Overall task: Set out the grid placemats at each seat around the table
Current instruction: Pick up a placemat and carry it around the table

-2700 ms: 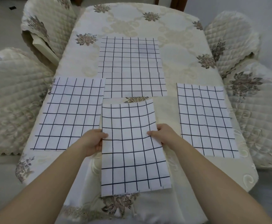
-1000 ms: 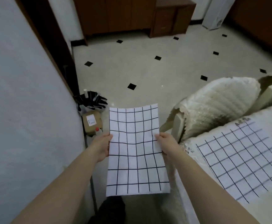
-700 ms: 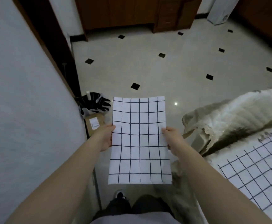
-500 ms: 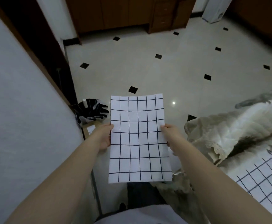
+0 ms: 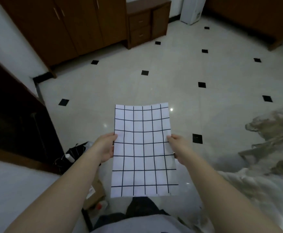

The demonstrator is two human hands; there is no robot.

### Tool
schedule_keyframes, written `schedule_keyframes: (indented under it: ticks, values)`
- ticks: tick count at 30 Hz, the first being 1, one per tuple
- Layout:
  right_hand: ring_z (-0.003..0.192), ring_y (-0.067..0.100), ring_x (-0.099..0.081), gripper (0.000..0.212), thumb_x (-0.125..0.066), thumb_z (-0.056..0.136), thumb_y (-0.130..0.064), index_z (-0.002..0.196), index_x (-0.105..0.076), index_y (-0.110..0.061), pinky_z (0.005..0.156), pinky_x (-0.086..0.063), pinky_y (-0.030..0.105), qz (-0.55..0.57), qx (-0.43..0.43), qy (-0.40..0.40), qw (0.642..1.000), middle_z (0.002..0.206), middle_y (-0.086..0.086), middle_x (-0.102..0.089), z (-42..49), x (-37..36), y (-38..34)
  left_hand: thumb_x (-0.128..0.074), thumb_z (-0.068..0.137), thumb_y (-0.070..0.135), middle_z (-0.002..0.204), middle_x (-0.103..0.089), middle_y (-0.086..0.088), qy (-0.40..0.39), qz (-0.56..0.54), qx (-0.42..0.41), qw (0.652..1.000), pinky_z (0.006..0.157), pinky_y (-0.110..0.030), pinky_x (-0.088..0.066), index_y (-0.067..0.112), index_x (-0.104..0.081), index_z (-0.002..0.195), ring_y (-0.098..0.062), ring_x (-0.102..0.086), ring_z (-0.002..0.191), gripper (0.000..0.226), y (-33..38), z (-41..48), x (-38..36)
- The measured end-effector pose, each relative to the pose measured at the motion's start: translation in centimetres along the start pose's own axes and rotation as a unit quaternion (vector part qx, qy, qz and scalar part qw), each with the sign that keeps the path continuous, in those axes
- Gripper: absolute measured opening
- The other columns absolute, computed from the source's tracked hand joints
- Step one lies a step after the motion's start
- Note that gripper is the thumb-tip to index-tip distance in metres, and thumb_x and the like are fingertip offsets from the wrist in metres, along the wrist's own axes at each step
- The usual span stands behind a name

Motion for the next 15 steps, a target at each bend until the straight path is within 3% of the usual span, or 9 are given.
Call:
schedule_keyframes:
  ticks: [5,10,12,15]
  values:
    - [0.053,0.015,-0.03,0.022,-0.043,0.098,-0.025,0.083,-0.052,-0.012,0.048,-0.024,0.022,0.012,0.006,0.034,0.999,0.062,0.003,-0.033,4.1,4.4,-4.2,-0.044,0.101,0.013,0.099,-0.068,-0.007,-0.051,0.052,0.001,0.997,0.062,-0.034,-0.059,0.009,-0.06,0.116,-0.021,-0.065,0.082,0.022,6.0,4.8,-5.6]
    - [0.048,0.014,-0.031,0.021,-0.044,0.098,-0.024,0.082,-0.051,-0.013,0.041,-0.023,0.018,0.066,0.013,0.08,0.995,0.061,0.003,-0.036,8.2,9.3,-6.7,-0.045,0.1,0.014,0.107,-0.068,-0.01,-0.087,0.102,0.008,0.991,0.075,-0.041,-0.057,0.007,-0.056,0.124,-0.024,-0.066,0.088,0.027,10.9,9.1,-13.0]
    - [0.049,0.014,-0.034,0.019,-0.044,0.098,-0.025,0.087,-0.055,-0.013,0.042,-0.024,0.018,0.091,-0.001,0.103,0.991,0.064,0.004,-0.04,10.5,11.3,-7.1,-0.048,0.1,0.016,0.112,-0.068,-0.011,-0.103,0.119,0.017,0.987,0.074,-0.042,-0.058,0.007,-0.053,0.129,-0.025,-0.068,0.092,0.031,12.6,11.5,-16.4]
    - [0.052,0.015,-0.032,0.025,-0.044,0.097,-0.027,0.086,-0.056,-0.008,0.048,-0.02,0.022,0.105,-0.015,0.141,0.984,0.069,0.008,-0.04,14.2,14.1,-7.7,-0.047,0.1,0.014,0.101,-0.07,-0.009,-0.132,0.15,0.02,0.98,0.073,-0.04,-0.057,0.007,-0.059,0.117,-0.024,-0.067,0.085,0.022,15.1,14.7,-21.6]
Point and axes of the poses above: each hand's wrist, its own z-axis towards the middle knuckle, its own x-axis out of the back of the hand, y = z × x, the point moved 4 cm from there along z, towards the middle knuckle
